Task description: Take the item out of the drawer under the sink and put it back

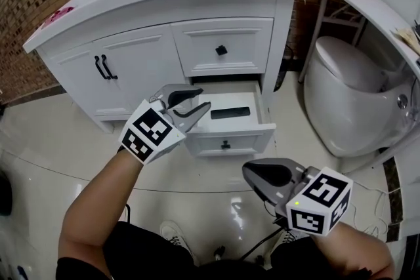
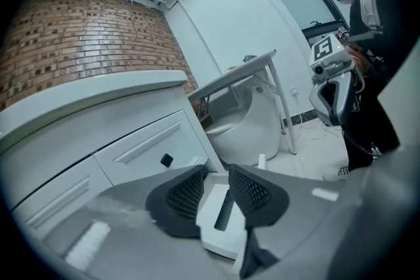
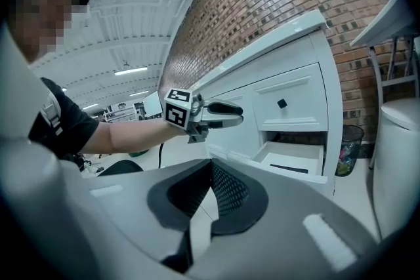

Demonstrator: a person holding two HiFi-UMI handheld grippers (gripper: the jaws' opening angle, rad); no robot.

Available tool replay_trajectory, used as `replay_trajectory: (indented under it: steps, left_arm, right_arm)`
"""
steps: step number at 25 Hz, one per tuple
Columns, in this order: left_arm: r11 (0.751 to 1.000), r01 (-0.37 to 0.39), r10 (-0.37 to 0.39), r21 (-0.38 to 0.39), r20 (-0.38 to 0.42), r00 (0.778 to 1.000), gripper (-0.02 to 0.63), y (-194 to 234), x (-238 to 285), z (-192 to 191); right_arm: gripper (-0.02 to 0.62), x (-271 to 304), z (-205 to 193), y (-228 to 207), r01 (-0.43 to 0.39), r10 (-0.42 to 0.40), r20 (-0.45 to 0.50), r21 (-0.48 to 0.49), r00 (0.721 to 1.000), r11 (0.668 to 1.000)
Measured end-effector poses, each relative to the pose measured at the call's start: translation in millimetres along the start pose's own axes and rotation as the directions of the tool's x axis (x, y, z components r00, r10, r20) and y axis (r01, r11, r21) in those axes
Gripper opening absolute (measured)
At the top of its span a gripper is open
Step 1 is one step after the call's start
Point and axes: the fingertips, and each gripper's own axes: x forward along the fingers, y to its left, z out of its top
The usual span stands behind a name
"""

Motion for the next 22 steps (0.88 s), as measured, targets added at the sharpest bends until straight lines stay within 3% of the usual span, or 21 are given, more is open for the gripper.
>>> replay_trajectory:
  steps: [9,16,22]
  left_arm:
    - [0.993,0.098,-0.086,0.070,-0.161,0.983,0.183,-3.6,72.1,-40.6]
    - [0.967,0.236,-0.195,0.100,-0.311,0.930,0.183,-8.4,128.7,-86.9]
    - [0.957,0.287,-0.256,0.043,-0.344,0.903,0.187,3.2,154.9,-100.5]
  right_arm:
    - [0.003,8.9,-7.1,-21.6,-0.017,0.018,-0.035,0.036,0.999,0.999]
    - [0.003,10.1,-7.1,-19.7,-0.059,0.062,-0.041,0.069,0.997,0.996]
    - [0.003,6.6,1.5,-3.8,-0.114,0.116,-0.022,0.052,0.993,0.992]
